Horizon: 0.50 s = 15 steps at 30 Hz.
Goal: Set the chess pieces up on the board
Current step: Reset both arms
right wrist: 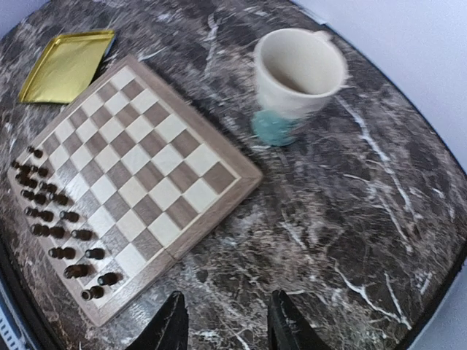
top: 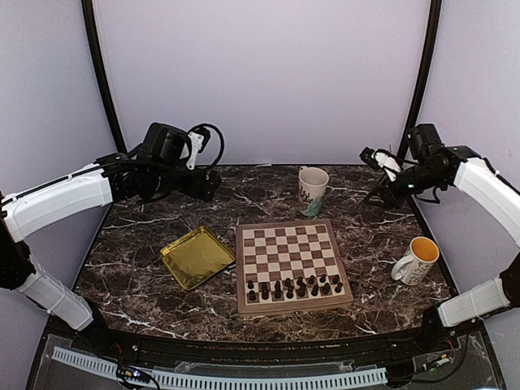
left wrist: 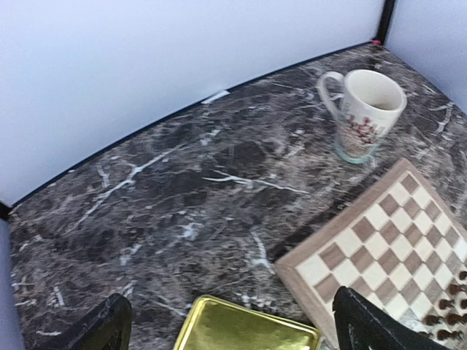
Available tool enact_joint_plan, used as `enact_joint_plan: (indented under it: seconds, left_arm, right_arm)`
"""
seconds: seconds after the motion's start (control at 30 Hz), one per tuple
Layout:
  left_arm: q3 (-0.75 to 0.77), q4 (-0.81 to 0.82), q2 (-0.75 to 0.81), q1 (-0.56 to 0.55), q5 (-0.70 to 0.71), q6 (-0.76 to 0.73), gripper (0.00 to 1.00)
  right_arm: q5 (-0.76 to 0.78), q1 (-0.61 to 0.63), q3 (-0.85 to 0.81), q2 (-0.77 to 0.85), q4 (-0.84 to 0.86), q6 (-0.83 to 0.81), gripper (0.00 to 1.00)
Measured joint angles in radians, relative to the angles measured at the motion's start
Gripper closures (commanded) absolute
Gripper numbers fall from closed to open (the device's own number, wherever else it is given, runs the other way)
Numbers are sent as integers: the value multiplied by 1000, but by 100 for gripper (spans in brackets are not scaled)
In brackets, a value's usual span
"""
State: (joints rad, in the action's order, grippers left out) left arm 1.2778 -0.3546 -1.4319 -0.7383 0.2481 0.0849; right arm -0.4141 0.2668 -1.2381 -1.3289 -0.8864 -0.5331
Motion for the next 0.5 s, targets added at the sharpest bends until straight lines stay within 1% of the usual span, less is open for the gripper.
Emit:
enact_joint_plan:
  seconds: [0.03, 0.13, 0.17, 0.37, 0.5]
  left_arm:
    - [0, 0, 6, 3, 58, -6, 1]
    - [-2, 14, 22, 9, 186, -26, 1]
    - [-5, 24, 30, 10, 218, -34, 1]
    - [-54, 157, 127, 16, 381, -99, 1]
    - [-47, 180, 150, 29, 454, -121, 1]
  right_arm:
    - [13, -29, 12, 34, 34, 20, 44]
    - [76, -87, 41, 123, 134, 100, 3]
    - [111, -102, 56, 158, 179, 130, 0]
    - [340, -124, 188, 364, 452, 290, 0]
    - [444, -124, 186, 380, 542, 391, 0]
